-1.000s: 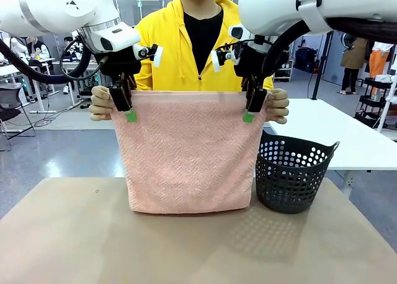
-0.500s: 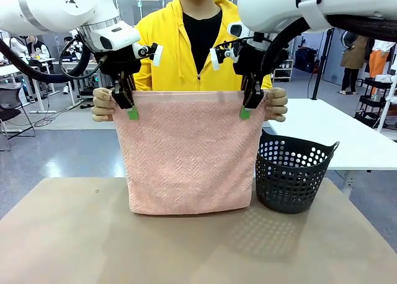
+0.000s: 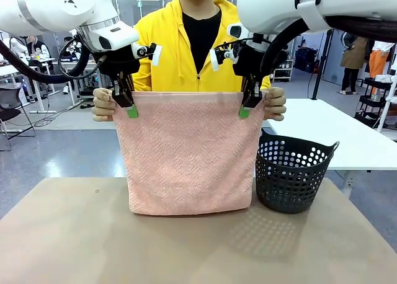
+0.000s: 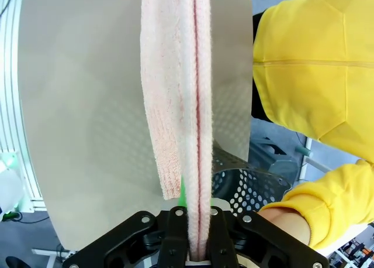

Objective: Fold the towel.
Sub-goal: Release the end of the 100 cm Hotel Towel you were holding and grab the top end of the folded side, then release the end of the 100 cm Hotel Towel you were holding.

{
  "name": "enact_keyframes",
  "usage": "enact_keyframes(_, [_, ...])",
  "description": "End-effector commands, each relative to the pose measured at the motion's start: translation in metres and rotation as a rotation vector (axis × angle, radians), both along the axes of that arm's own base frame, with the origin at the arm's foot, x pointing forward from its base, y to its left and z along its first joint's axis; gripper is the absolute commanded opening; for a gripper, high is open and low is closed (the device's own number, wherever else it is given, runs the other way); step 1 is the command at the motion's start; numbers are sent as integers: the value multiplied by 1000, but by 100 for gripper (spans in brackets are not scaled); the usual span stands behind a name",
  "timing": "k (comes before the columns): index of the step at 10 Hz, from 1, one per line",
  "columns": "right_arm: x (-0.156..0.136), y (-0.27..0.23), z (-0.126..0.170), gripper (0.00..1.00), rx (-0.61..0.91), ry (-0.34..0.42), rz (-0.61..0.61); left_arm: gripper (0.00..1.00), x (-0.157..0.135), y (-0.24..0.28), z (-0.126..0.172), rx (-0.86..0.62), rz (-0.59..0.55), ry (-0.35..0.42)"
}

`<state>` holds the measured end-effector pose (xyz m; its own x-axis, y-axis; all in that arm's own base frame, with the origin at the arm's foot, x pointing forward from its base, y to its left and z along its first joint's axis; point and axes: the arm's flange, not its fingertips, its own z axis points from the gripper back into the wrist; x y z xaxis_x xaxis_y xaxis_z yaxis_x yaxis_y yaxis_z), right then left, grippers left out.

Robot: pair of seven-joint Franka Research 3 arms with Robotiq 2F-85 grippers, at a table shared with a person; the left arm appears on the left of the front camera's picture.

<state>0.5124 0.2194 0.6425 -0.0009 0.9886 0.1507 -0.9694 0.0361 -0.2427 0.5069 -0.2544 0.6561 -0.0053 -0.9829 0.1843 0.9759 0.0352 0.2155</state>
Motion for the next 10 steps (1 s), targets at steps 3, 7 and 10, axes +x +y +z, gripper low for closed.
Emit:
enact_keyframes(3, [-3, 2, 5, 0, -4, -8, 19, 0, 0, 1, 1, 4, 0, -4])
enact_keyframes(7, [-3, 2, 5, 0, -4, -8, 19, 0, 0, 1, 1, 4, 0, -4])
enact_keyframes(10, [-3, 2, 5, 0, -4, -8, 19, 0, 0, 1, 1, 4, 0, -4])
